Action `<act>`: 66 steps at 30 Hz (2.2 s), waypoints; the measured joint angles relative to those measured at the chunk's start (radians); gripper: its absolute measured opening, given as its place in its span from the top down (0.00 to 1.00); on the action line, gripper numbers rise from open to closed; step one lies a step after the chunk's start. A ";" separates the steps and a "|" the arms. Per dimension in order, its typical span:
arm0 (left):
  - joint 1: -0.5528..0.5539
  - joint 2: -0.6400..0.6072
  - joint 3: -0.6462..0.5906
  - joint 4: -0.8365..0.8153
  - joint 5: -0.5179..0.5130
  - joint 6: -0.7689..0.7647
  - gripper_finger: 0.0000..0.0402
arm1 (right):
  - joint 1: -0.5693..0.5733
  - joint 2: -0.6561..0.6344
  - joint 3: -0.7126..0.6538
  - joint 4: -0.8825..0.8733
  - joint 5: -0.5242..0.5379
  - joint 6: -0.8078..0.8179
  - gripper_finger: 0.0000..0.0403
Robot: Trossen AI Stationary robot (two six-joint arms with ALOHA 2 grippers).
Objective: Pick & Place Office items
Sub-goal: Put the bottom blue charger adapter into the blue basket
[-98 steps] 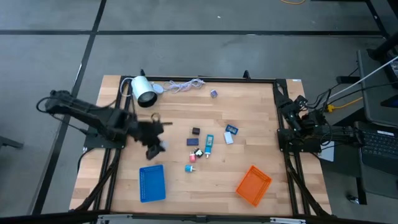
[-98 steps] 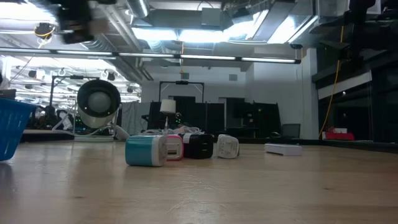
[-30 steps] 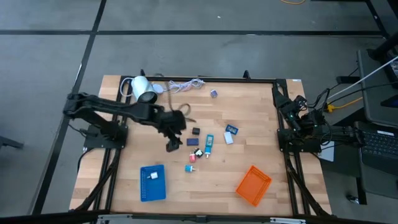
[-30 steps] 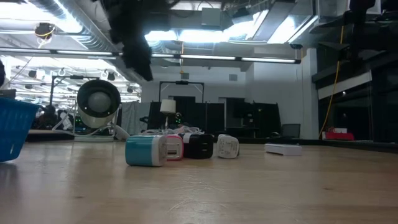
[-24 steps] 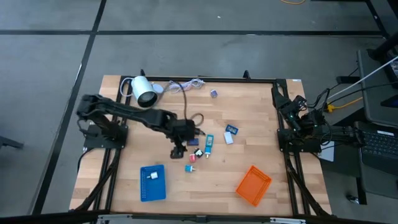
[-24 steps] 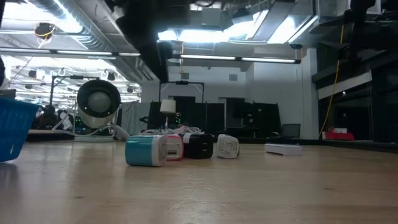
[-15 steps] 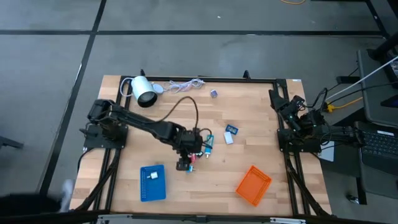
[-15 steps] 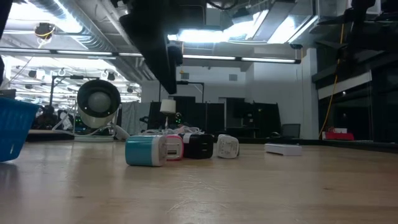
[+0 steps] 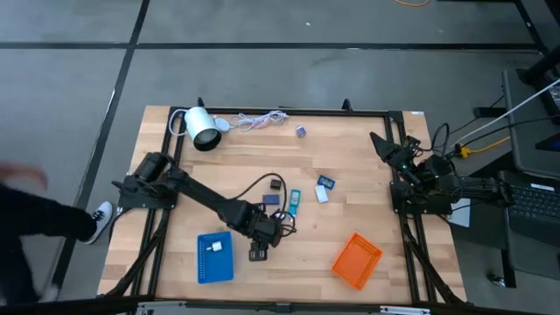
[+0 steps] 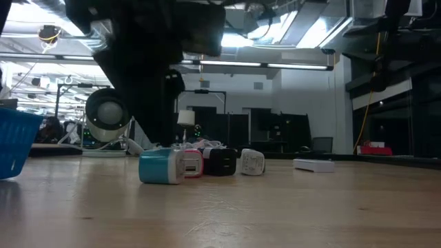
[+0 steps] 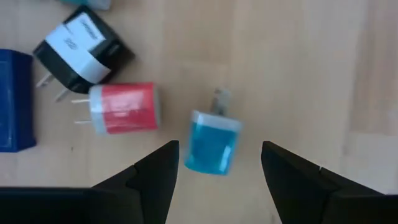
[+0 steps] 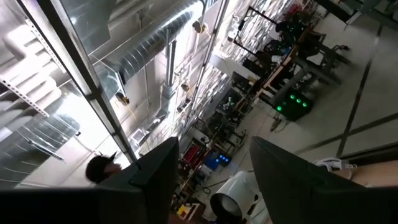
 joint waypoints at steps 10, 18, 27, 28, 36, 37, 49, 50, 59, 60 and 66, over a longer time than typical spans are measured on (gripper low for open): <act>0.014 0.089 0.000 0.079 0.027 0.016 0.44 | 0.000 0.000 0.000 -0.001 -0.072 -0.003 0.49; 0.027 0.091 0.002 0.070 0.060 -0.034 0.67 | 0.000 0.000 0.000 -0.001 -0.075 -0.010 0.49; 0.058 0.031 -0.002 0.003 0.219 -0.036 0.68 | 0.000 0.000 0.000 -0.004 -0.067 -0.036 0.49; 0.064 0.012 -0.002 0.002 0.231 -0.037 0.68 | 0.000 0.000 0.000 -0.002 -0.063 -0.036 0.49; 0.111 -0.241 -0.002 -0.008 0.142 -0.081 0.68 | -0.002 0.000 0.000 -0.008 -0.031 -0.058 0.49; 0.110 -0.276 -0.002 -0.012 0.126 -0.094 0.68 | -0.002 0.000 0.000 -0.008 -0.027 -0.058 0.49; -0.171 -0.390 -0.090 -0.086 0.047 -0.593 0.68 | -0.002 0.000 0.000 -0.065 -0.021 -0.035 0.49; -0.198 -0.387 -0.112 -0.082 0.043 -0.652 0.68 | -0.002 0.000 0.000 -0.074 -0.021 -0.029 0.49; -0.321 -0.384 -0.246 -0.048 0.033 -0.933 0.68 | -0.004 0.000 0.000 -0.153 -0.021 0.025 0.49; -0.325 -0.384 -0.258 -0.043 0.037 -0.935 0.68 | -0.004 0.000 0.000 -0.155 -0.020 0.025 0.49; -0.334 -0.384 -0.356 0.044 0.096 -0.919 0.68 | -0.004 0.000 0.000 -0.156 0.016 0.026 0.49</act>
